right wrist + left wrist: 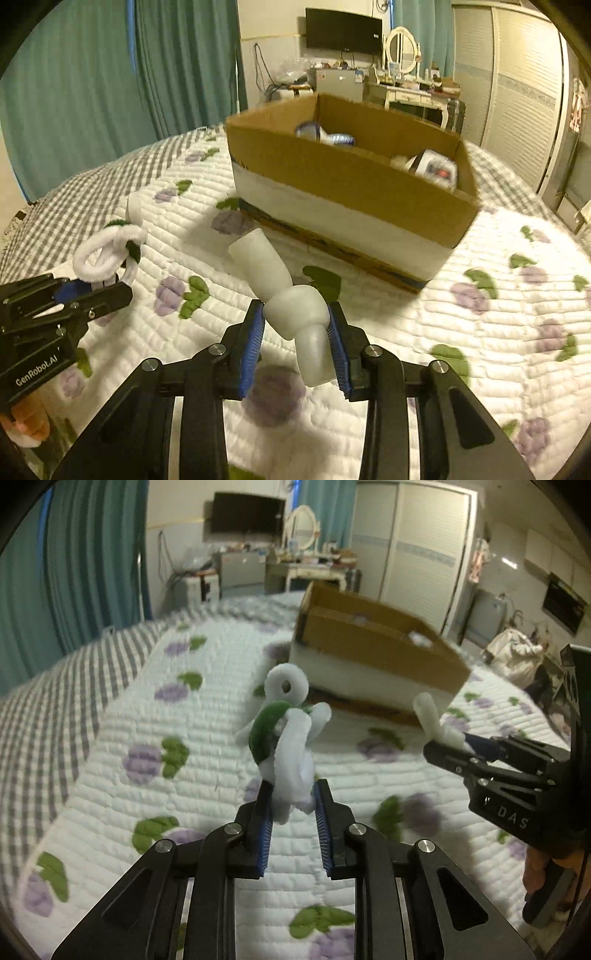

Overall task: Organize soft objects
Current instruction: 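Carry the plush toy and foam tube over the box and release them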

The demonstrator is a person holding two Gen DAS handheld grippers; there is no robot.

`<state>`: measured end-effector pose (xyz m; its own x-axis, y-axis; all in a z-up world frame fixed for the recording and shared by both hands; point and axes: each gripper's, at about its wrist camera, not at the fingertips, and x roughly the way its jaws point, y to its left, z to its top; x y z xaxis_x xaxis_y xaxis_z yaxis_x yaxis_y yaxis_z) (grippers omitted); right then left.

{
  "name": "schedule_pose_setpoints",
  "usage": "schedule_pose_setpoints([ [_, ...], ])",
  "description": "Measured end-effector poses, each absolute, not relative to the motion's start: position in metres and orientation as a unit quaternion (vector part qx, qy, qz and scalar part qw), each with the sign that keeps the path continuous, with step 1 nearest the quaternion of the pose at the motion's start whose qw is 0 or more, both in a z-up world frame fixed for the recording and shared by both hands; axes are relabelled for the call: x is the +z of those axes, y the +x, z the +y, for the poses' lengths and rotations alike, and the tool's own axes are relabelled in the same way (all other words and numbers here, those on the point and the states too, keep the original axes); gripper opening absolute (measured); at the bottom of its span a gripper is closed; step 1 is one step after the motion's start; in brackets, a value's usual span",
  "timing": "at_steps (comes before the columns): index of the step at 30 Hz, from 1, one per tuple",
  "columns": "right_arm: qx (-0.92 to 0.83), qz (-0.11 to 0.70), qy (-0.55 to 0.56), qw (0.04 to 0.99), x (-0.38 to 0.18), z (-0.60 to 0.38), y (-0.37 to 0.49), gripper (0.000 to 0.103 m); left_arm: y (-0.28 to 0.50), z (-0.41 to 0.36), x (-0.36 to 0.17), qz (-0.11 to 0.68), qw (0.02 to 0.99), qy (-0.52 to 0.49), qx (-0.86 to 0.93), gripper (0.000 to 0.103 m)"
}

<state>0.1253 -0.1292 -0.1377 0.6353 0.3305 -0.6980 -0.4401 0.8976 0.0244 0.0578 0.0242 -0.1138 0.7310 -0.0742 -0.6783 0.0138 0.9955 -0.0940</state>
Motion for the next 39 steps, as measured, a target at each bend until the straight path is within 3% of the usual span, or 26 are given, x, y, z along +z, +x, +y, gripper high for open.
schedule_pose_setpoints([
  [14, 0.207, 0.256, -0.073, 0.942, 0.019, -0.167, 0.056, 0.034, 0.036, -0.019, 0.014, 0.259, 0.964, -0.001, -0.060, 0.020],
  [24, 0.202, 0.207, -0.070, 0.955, 0.106, -0.185, 0.083, 0.035, 0.092, -0.034, 0.070, 0.212, 0.974, 0.025, -0.071, 0.021],
  [30, 0.196, 0.203, -0.064, 0.957, 0.113, -0.188, 0.139, 0.035, 0.157, -0.036, 0.070, 0.214, 0.974, 0.029, -0.063, 0.021],
  [39, 0.194, 0.244, -0.044, 0.949, 0.056, -0.182, 0.244, 0.035, 0.252, -0.046, 0.012, 0.262, 0.962, 0.054, -0.053, 0.021],
])
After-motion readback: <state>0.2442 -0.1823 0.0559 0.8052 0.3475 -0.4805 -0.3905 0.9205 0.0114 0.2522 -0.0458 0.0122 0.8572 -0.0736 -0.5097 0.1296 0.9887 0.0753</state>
